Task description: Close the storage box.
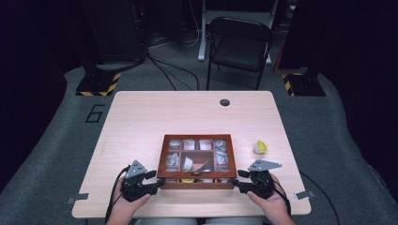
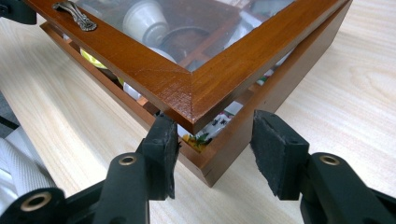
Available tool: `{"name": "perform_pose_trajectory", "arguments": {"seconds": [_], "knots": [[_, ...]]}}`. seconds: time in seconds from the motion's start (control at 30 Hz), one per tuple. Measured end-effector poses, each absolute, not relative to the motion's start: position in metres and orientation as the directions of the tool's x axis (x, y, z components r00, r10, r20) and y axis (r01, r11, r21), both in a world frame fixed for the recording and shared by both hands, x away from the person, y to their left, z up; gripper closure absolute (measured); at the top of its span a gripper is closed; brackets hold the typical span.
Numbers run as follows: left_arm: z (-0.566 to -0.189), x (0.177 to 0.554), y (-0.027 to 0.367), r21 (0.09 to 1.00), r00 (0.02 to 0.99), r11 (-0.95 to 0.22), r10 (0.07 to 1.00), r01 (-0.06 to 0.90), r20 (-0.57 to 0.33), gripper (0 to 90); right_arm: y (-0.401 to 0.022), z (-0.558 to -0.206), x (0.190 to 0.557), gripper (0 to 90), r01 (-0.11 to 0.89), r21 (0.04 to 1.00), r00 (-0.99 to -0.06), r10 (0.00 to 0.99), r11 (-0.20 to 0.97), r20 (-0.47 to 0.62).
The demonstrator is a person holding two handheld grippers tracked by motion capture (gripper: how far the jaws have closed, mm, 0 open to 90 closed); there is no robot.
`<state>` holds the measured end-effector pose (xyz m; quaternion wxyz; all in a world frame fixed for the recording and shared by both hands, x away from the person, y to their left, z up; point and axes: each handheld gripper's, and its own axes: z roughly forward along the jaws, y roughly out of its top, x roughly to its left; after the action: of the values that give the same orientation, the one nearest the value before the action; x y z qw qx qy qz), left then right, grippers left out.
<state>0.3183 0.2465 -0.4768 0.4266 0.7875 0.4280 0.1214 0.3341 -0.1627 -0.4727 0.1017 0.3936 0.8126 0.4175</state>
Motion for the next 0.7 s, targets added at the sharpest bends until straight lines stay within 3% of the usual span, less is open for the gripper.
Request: {"name": "perform_pose_trajectory", "arguments": {"seconds": [0.7], "knots": [[-0.4859,0.3148,0.2468,0.727,0.611,-0.304,0.767,0.615,-0.196,45.6,-0.1659,-0.4785,0.3302,47.8,0.58,0.724,-0.676,0.717,0.374,0.172]]}}
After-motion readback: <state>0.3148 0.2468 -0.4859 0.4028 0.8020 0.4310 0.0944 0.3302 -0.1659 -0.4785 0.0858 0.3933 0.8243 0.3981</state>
